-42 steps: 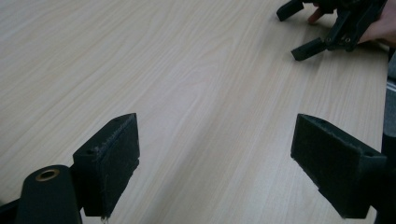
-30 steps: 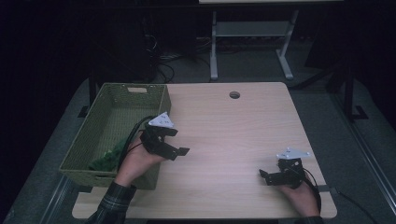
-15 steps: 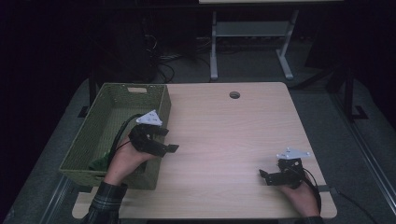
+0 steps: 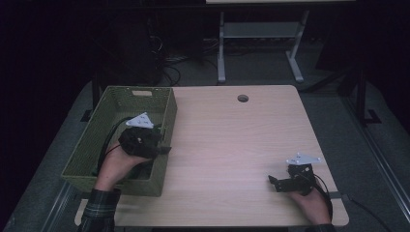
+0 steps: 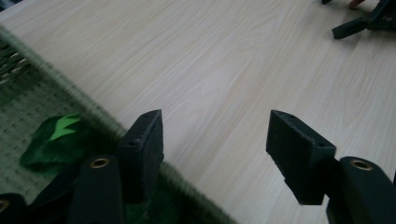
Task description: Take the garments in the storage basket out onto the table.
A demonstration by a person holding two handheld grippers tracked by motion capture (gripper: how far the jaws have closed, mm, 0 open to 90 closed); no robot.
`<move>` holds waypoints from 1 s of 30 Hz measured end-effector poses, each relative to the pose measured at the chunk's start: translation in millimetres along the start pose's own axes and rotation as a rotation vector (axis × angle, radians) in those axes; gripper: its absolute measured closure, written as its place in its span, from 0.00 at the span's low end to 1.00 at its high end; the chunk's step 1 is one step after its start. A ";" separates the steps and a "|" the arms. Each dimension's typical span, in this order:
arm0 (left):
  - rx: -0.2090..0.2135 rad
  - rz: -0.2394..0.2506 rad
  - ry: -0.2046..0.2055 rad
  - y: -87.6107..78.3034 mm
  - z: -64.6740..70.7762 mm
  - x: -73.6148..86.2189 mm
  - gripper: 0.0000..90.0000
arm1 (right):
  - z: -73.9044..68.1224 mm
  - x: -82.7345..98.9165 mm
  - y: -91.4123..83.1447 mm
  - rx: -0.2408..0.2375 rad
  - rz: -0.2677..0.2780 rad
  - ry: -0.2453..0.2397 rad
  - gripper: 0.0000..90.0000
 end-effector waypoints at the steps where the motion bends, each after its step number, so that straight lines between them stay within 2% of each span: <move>1: -0.008 0.001 0.002 -2.3 -2.8 1.5 0.43 | 0.0 0.0 0.0 0.000 0.000 0.000 0.02; 9: -0.074 -0.018 -0.033 -20.0 -24.6 20.1 0.46 | 0.0 0.0 0.0 0.000 0.000 0.000 0.02; 18: -0.107 -0.063 -0.069 -26.5 -43.5 42.7 0.46 | 0.1 0.0 0.0 0.000 0.000 -0.002 0.02; 24: -0.132 -0.101 -0.076 -24.1 -55.2 57.1 0.39 | 0.1 0.0 0.0 0.000 0.000 -0.001 0.02; 30: -0.129 -0.144 -0.089 -16.5 -61.0 68.7 0.29 | 0.1 0.0 0.0 0.000 0.000 -0.001 0.02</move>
Point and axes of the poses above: each handheld gripper's, and its own axes: y roughly forward along the jaws, x roughly out of its underside, z roughly to its right, the point moved 6 cm from there along y, roughly forward along the jaws, and after that the axes turned 2 degrees about -x, right-handed, at the moved point
